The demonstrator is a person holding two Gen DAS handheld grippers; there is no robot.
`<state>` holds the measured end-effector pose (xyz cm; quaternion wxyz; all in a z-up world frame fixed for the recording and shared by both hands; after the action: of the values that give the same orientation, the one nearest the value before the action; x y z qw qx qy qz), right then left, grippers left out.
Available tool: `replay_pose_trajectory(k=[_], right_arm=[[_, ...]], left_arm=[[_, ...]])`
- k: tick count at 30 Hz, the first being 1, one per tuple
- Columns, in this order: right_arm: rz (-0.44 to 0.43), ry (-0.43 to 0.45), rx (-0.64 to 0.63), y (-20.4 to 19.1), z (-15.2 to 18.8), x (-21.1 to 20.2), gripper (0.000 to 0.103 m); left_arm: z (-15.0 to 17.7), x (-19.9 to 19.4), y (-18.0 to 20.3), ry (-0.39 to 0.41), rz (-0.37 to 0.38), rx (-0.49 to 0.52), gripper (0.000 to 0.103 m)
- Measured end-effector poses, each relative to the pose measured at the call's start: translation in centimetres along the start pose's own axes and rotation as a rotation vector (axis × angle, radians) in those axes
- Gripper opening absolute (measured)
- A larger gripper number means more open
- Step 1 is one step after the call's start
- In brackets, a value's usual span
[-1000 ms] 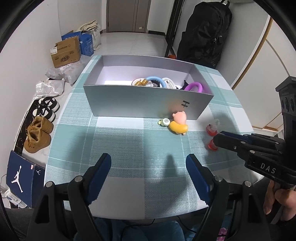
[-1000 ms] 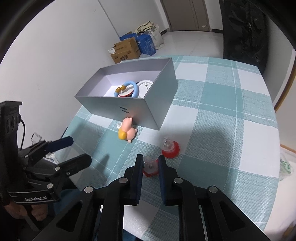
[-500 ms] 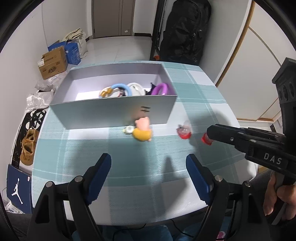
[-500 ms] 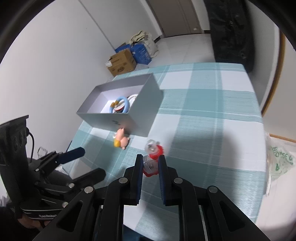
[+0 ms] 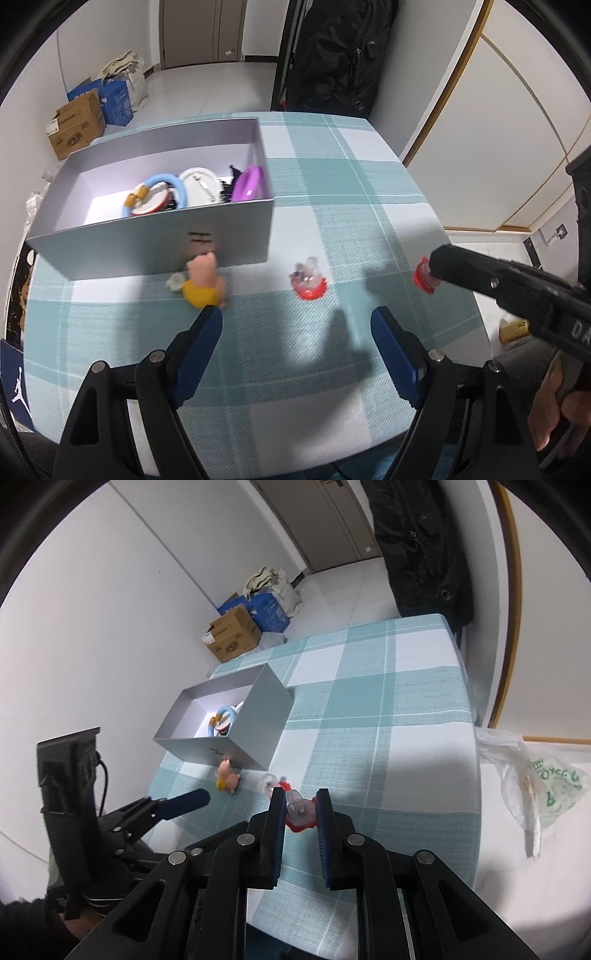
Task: Organize jewelry
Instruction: 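Lower the left tool onto the other red pacifier and close it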
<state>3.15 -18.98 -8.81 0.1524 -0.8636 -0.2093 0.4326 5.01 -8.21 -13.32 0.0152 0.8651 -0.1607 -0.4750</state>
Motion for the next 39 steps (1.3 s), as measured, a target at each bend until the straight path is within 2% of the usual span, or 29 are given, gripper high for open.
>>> replay_pose_trajectory(k=[3, 6, 9, 11, 13, 14, 17, 18, 19, 24, 28, 39], right_arm=[[0.001, -0.004, 0.007, 0.4, 0.0, 0.1, 0.015], [0.001, -0.002, 0.02, 0.9, 0.0, 0.0, 0.015], [0.0, -0.002, 0.037, 1.4, 0.0, 0.0, 0.015], [-0.001, -0.001, 0.044, 1.5, 0.0, 0.0, 0.015], [0.001, -0.002, 0.044, 1.6, 0.0, 0.0, 0.015], [0.003, -0.001, 0.045, 1.7, -0.1, 0.0, 0.015], [0.003, -0.005, 0.048, 1.7, -0.1, 0.1, 0.015], [0.003, -0.006, 0.049, 1.7, -0.1, 0.2, 0.015], [0.003, -0.008, 0.048, 1.7, 0.0, 0.2, 0.015], [0.008, -0.008, 0.048, 1.8, 0.0, 0.2, 0.015], [0.016, -0.01, 0.053, 1.9, 0.2, 0.3, 0.015], [0.022, 0.029, 0.051, 1.6, -0.6, -0.1, 0.015]], left_arm=[[-0.4, 0.5, 0.5, -0.004, -0.004, 0.004, 0.078], [-0.5, 1.2, 0.7, -0.028, -0.008, 0.007, 0.07], [-0.6, 1.8, 0.3, -0.038, -0.028, -0.004, 0.068], [-0.8, 2.0, 0.2, -0.042, -0.024, -0.012, 0.063], [-0.7, 2.2, 0.4, -0.056, -0.011, -0.017, 0.05], [-0.7, 2.1, 0.4, -0.054, -0.015, -0.012, 0.049], [-0.6, 2.1, 0.7, -0.05, -0.013, 0.001, 0.031], [-0.6, 2.2, 0.8, -0.054, -0.011, 0.005, 0.019], [-0.6, 2.1, 0.9, -0.055, -0.014, 0.012, 0.016], [-0.6, 2.1, 0.9, -0.066, -0.007, 0.006, 0.015], [-0.6, 2.1, 1.0, -0.077, 0.028, -0.016, 0.015], [-1.7, -0.7, 0.9, -0.011, 0.072, -0.017, 0.015]])
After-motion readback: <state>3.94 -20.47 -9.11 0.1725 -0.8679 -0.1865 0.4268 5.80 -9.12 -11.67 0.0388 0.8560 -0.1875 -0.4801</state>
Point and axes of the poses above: each gripper's, at about its wrist camera, not at the fingertips, and x roughly the way its jaws point, y to its right, z to its underside, the point moved 8 cm from there along x, roughly the way its jaws point, and after that the axes turned 4 degrees about y, right-handed, at the moved point
